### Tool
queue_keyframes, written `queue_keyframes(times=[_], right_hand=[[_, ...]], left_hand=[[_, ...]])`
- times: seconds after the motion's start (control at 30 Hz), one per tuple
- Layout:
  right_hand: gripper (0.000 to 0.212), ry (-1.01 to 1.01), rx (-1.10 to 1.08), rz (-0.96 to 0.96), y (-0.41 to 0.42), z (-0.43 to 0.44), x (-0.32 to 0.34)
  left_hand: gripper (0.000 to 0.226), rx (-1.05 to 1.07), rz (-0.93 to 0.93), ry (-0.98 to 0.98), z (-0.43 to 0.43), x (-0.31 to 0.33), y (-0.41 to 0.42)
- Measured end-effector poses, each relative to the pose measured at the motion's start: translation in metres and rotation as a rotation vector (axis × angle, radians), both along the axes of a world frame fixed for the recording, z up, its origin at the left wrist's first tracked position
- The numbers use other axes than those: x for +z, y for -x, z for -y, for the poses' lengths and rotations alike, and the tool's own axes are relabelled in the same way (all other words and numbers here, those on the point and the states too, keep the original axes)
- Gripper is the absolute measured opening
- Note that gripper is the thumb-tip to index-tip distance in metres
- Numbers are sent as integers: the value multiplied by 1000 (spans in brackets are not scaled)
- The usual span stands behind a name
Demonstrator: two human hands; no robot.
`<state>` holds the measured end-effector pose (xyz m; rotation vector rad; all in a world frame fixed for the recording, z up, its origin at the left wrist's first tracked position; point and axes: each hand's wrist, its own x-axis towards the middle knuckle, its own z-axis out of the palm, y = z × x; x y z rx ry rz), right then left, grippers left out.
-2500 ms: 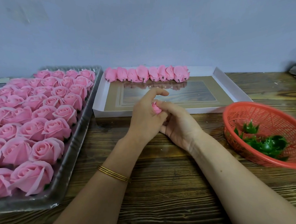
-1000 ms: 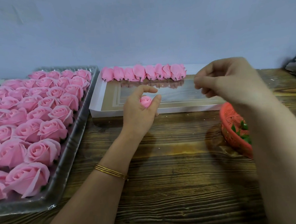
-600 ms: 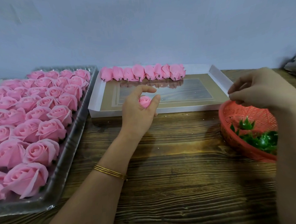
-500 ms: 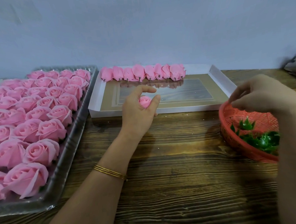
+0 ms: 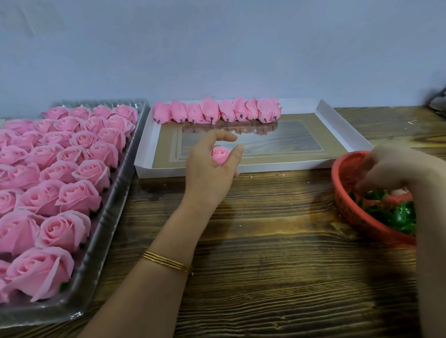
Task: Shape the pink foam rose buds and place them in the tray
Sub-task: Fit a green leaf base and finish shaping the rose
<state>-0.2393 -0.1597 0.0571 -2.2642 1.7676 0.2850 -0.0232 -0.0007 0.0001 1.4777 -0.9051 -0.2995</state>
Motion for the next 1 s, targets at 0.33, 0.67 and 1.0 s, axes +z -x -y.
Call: queue_keyframes(times=[0.33, 0.67, 1.0], right_hand=[[24, -76, -34, -16, -2, 6, -8], [15, -58, -29, 19, -3, 2, -3], [15, -40, -47, 208, -3, -4, 5]], left_hand=[[22, -10, 0, -14, -1, 0, -1], [22, -20, 4, -19, -1, 0, -1], [20, -20, 4, -23, -2, 0, -2]])
